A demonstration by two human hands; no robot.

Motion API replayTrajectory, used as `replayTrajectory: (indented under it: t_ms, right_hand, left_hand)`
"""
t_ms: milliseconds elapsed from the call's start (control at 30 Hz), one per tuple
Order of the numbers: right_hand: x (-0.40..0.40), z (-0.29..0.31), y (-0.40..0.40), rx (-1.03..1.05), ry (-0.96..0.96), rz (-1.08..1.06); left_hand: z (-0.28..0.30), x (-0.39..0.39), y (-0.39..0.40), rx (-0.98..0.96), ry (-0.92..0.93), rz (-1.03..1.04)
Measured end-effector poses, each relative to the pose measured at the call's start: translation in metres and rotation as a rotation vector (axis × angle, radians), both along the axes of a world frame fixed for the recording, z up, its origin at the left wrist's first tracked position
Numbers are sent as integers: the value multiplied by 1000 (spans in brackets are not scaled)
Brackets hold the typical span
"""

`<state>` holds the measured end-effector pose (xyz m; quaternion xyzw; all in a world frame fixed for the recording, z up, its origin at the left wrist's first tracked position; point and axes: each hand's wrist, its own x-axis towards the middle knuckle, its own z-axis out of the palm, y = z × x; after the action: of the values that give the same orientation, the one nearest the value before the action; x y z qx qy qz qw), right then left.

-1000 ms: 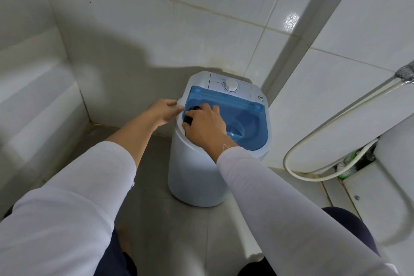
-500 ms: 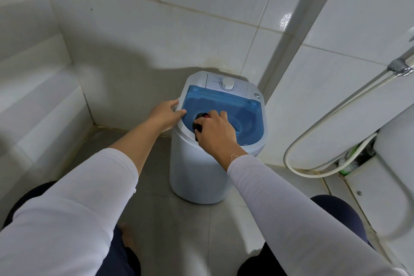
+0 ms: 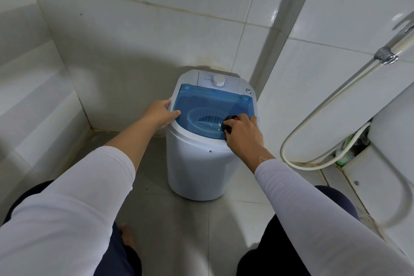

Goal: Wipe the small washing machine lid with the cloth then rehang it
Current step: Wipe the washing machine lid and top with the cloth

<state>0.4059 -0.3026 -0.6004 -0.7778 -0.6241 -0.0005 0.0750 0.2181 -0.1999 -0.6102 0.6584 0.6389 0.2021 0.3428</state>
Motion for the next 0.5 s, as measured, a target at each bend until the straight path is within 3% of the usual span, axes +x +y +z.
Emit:
replayTrajectory:
  t_ms: [500]
  right_hand:
    - [28,1,-15,-33,75,-141]
  left_hand:
    - [3,2,-4,-4,-12,11]
